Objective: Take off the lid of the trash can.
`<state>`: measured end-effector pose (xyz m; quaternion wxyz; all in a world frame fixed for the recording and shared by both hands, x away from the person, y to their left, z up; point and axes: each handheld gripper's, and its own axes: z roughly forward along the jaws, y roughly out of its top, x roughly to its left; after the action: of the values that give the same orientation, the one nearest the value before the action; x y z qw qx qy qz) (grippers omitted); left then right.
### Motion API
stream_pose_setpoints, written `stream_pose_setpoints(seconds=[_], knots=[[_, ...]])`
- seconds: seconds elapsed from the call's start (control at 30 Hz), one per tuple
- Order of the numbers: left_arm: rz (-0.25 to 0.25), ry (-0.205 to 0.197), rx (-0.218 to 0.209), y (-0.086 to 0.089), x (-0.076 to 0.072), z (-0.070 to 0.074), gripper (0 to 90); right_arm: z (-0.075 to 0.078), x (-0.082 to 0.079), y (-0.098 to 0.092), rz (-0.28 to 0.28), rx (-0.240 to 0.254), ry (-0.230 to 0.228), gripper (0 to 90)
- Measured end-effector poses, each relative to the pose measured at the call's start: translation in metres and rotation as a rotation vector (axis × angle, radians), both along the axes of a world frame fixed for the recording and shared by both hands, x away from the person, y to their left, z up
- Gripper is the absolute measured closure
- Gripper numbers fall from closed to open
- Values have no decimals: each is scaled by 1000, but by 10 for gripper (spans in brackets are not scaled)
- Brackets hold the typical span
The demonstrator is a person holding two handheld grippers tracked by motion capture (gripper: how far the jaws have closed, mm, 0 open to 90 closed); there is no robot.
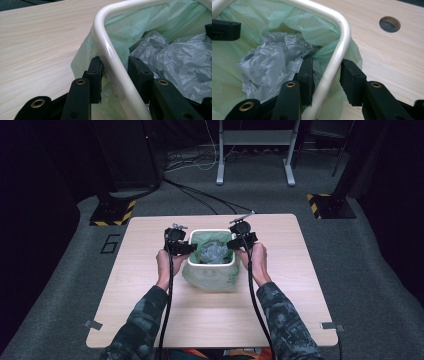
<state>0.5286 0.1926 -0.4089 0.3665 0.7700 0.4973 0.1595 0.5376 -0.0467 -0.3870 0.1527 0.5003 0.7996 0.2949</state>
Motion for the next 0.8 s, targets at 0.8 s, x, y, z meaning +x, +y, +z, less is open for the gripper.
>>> stream_pose_setpoints(seconds=[0.8], knots=[[-11, -33, 23, -2, 0, 4, 650, 6, 0, -1, -1, 3, -30, 644]])
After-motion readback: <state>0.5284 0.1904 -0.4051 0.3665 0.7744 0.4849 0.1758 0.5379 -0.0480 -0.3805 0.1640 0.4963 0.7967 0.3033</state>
